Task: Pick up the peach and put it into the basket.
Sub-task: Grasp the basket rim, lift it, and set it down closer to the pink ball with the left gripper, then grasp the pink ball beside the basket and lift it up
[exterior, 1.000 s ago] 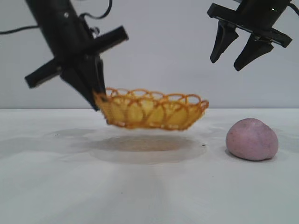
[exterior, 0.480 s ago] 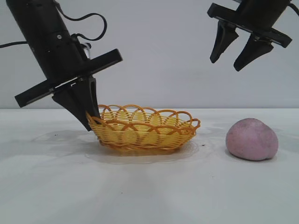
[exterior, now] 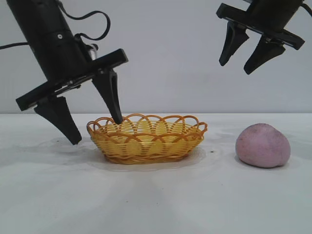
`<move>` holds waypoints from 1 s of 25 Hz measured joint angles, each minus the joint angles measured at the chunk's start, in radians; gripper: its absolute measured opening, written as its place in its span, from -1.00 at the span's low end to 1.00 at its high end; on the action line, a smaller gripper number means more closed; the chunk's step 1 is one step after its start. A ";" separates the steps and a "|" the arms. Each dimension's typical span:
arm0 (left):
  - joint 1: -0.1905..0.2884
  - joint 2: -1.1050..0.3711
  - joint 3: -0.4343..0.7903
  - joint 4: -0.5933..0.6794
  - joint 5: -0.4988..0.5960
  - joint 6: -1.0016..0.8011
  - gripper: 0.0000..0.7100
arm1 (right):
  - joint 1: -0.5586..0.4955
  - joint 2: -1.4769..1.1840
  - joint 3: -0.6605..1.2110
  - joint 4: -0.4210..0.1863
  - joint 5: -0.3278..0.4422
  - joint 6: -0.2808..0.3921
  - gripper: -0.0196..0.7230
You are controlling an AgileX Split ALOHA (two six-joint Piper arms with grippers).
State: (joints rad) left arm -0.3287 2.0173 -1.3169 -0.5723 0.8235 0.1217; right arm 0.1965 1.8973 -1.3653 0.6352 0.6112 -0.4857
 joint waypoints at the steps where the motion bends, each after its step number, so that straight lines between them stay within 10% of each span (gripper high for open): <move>1: 0.000 -0.008 -0.013 0.026 0.007 0.002 0.32 | 0.000 0.000 0.000 0.000 0.000 0.000 0.06; 13: 0.016 -0.064 -0.192 0.494 0.114 -0.067 0.32 | 0.000 0.000 -0.001 0.000 0.008 0.000 0.06; 25: 0.268 -0.064 -0.204 0.536 0.240 -0.075 0.32 | 0.000 0.000 -0.001 -0.016 0.029 0.000 0.06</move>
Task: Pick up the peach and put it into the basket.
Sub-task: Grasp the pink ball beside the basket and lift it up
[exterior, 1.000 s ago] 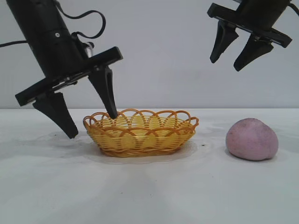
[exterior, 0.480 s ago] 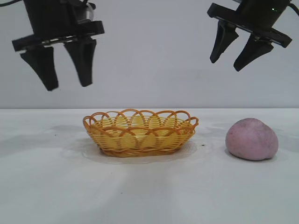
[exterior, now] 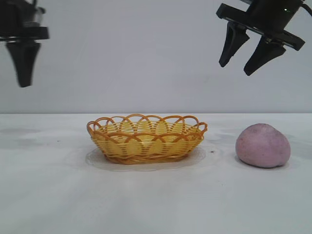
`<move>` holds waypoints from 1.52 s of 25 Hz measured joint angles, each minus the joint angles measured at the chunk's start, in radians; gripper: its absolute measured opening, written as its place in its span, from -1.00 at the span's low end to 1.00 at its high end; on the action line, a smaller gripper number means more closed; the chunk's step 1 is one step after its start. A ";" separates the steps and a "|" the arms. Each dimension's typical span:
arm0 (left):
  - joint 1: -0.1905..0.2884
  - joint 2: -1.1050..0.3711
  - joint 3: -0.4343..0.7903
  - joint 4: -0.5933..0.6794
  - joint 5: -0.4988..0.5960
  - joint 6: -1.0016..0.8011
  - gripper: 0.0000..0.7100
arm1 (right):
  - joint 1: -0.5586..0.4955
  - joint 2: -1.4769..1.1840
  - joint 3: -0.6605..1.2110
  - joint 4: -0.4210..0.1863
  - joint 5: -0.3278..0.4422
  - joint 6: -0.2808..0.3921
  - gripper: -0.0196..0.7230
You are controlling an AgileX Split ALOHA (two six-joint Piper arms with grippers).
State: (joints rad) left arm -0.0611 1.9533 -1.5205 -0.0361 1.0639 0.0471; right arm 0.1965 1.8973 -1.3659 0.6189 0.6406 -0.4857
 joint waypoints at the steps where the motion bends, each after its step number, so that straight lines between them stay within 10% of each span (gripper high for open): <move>1: 0.018 0.000 0.000 0.002 0.020 0.000 0.32 | 0.000 0.000 0.000 -0.002 0.000 0.000 0.06; 12: 0.049 -0.119 0.063 0.032 0.138 0.000 0.32 | 0.000 0.000 0.000 -0.029 0.018 0.000 0.06; 38: 0.049 -1.561 0.916 -0.022 0.057 -0.018 0.32 | 0.000 0.000 0.000 -0.033 0.071 0.000 0.06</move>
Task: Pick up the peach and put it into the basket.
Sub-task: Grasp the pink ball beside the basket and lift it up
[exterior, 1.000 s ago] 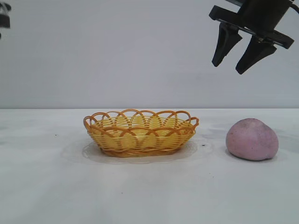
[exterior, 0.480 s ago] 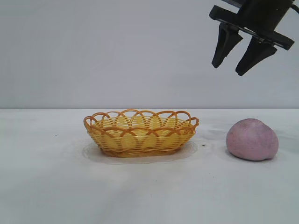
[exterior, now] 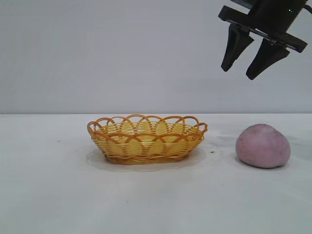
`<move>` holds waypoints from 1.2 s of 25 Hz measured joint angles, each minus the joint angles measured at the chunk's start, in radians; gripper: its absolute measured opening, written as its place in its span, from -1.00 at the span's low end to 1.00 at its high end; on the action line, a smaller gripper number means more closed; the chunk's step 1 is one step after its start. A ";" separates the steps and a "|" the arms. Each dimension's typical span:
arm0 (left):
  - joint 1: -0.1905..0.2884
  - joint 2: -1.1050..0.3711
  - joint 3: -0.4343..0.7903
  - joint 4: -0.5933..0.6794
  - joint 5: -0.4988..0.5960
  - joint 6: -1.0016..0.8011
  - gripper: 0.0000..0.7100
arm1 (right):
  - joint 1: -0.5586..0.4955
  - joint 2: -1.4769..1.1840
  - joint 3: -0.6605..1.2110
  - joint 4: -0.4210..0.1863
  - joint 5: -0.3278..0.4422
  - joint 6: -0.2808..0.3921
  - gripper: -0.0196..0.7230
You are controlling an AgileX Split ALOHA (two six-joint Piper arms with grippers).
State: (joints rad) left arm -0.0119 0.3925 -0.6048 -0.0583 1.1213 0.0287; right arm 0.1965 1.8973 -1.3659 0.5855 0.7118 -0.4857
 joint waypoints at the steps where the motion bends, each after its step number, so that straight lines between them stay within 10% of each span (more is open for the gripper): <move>1: 0.000 -0.052 0.018 0.000 0.003 0.000 0.32 | 0.000 0.000 -0.002 -0.002 0.007 0.000 0.06; 10: 0.000 -0.393 0.104 0.000 0.024 -0.004 0.32 | 0.000 -0.002 -0.002 -0.018 0.072 0.000 0.06; 18: 0.000 -0.411 0.113 0.000 0.019 -0.004 0.32 | 0.000 -0.107 -0.002 -0.044 0.098 -0.008 0.06; 30: 0.000 -0.411 0.120 0.000 0.001 -0.004 0.32 | 0.000 -0.174 -0.002 -0.137 0.429 -0.025 0.06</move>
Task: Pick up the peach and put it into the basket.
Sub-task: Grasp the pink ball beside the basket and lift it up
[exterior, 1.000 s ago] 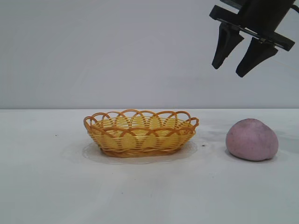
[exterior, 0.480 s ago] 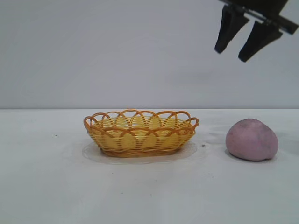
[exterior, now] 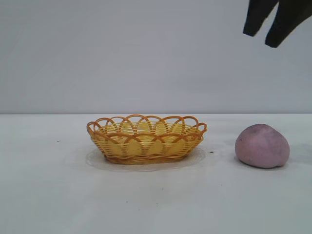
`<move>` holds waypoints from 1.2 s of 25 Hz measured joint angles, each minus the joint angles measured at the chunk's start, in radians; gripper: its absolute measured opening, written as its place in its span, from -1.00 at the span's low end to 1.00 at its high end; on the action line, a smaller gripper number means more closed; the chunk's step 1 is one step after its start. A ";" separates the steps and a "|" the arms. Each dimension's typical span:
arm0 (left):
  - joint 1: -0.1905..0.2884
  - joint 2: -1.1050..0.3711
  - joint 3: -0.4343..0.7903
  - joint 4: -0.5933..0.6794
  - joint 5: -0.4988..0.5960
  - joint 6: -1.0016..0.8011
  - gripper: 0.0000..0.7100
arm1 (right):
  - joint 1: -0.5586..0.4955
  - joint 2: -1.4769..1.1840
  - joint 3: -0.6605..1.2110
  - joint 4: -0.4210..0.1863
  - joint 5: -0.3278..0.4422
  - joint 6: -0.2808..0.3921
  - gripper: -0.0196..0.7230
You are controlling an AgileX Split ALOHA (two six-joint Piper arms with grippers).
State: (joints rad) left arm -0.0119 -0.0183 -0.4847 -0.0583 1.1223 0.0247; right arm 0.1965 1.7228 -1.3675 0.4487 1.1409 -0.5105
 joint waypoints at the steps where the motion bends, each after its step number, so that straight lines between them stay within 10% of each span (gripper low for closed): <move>1: 0.000 0.000 0.000 0.000 0.000 0.000 0.32 | 0.000 0.000 0.000 -0.004 0.012 0.000 0.06; 14: 0.000 0.000 0.000 0.000 0.000 0.000 0.32 | 0.005 0.038 0.000 -0.123 0.008 0.242 0.06; 22: 0.000 0.000 0.000 0.000 0.000 0.000 0.32 | 0.189 0.057 0.014 -0.313 0.009 0.379 0.06; 30: 0.000 0.000 0.000 0.000 0.000 0.000 0.32 | 0.210 0.097 0.059 -0.329 -0.050 0.414 0.06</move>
State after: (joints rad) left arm -0.0119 -0.0183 -0.4847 -0.0583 1.1223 0.0247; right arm 0.4068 1.8196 -1.3088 0.1194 1.0912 -0.0968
